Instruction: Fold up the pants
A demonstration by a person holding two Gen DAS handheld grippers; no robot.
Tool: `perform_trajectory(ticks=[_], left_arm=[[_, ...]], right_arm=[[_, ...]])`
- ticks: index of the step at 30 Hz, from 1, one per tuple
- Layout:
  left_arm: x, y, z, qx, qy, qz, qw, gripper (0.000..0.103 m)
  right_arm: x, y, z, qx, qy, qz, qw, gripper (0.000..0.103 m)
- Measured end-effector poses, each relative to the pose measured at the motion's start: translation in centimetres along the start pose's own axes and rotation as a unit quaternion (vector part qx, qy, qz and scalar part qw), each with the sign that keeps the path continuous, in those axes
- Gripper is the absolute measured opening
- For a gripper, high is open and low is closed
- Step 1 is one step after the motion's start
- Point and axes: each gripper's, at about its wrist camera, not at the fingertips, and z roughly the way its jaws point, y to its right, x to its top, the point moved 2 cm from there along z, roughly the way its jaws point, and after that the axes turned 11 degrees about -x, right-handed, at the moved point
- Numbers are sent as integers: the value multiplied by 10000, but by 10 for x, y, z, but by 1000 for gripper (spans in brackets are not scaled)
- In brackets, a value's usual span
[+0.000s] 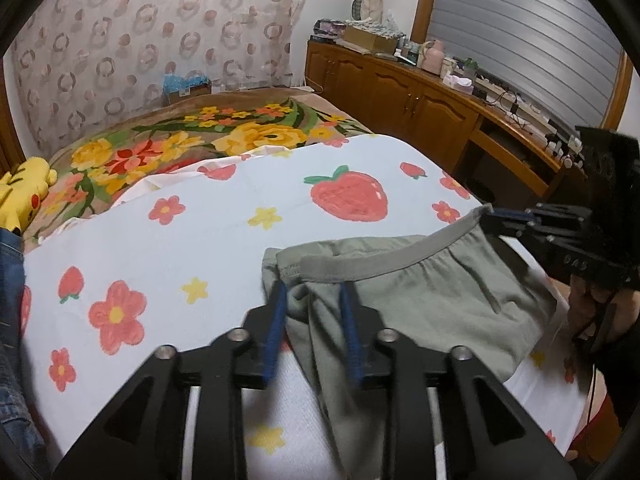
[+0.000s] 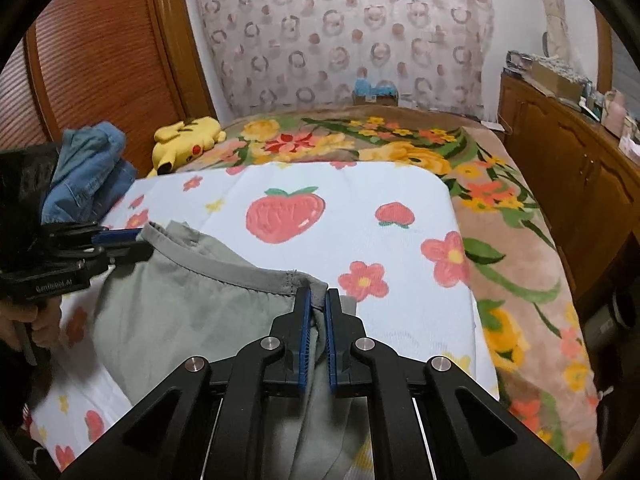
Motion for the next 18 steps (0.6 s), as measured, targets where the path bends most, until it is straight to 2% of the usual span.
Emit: perform_trajectory(ticks=[2,4,6,7,8,9,18], left_arm=[[-2,5,-2,50,-10,113,9999,46],[-5,9,-5,92,3,200,9998,47],[-8,13,-6,110,-39,267,9996,55],[-10,15,-6,141,-36,295,9995,66],[-12,17,-7,154,-34,317,9994,73],[-14,18,-7,138,-47,323,9994,76],[-30,31,-17,97,-93,406,9991,77]], right_arm=[[2,2,-8,-27,57,36,10000,11],[0,2,-16,-60,122,46,9999,11],[-4,1,-25,-105,168,64,9998,18],[-7,1,-28,-116,180,76,9997,19],[-9,1,-32,-123,192,92,9997,21],[-12,1,-36,-127,199,101,9997,24],[-42,4,-61,-174,104,227,9995,34]])
